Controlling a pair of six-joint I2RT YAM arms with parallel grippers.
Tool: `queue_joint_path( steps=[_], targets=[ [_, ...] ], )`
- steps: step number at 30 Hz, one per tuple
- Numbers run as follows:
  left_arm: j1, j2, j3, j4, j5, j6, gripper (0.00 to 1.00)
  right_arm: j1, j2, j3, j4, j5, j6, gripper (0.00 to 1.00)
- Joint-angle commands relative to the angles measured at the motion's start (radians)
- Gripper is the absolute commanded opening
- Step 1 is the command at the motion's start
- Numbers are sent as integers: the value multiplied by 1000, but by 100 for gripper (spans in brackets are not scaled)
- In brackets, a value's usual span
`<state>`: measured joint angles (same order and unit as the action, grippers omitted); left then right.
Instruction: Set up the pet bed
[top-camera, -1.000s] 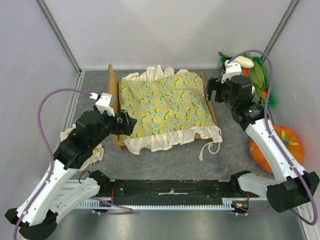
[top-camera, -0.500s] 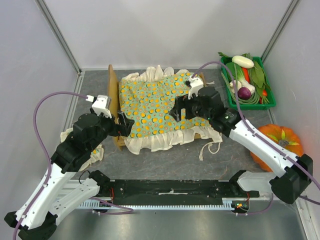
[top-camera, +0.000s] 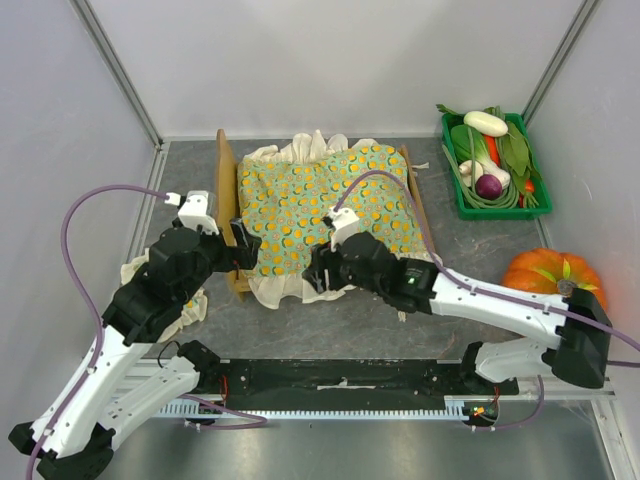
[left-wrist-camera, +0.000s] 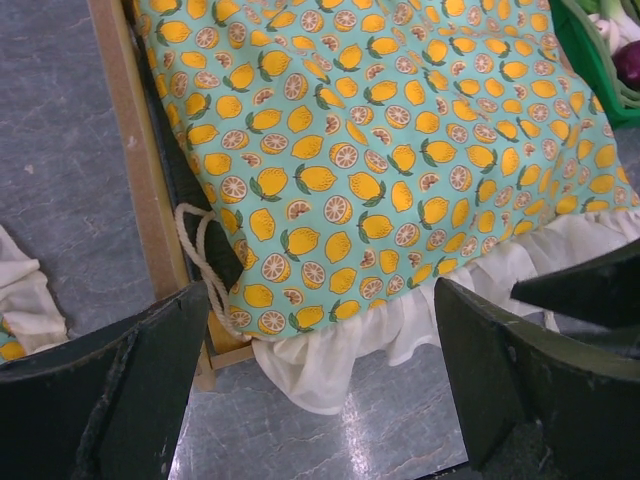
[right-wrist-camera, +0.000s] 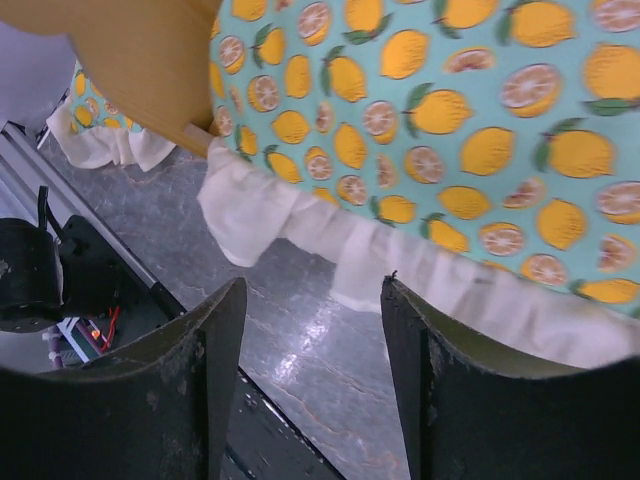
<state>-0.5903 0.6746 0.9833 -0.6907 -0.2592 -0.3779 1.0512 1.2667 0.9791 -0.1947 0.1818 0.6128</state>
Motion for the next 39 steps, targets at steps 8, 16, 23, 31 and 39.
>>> queue_joint_path(
  steps=[8, 16, 23, 31, 39],
  targets=[
    [6, -10, 26, -32, -75, -36, 100, 208, 269, 162, 184, 165, 16, 66],
    [6, -35, 28, -76, -106, -55, 100, 216, 424, 265, 218, 223, 36, 66],
    [6, -63, 37, -118, -121, -56, 100, 214, 557, 334, 209, 288, 7, 64],
    [6, -125, 67, -187, -141, -69, 100, 214, 638, 426, 147, 401, -74, 39],
    [6, -158, 71, -283, -158, -104, 97, 185, 596, 480, 118, 490, -156, 0]
  ],
)
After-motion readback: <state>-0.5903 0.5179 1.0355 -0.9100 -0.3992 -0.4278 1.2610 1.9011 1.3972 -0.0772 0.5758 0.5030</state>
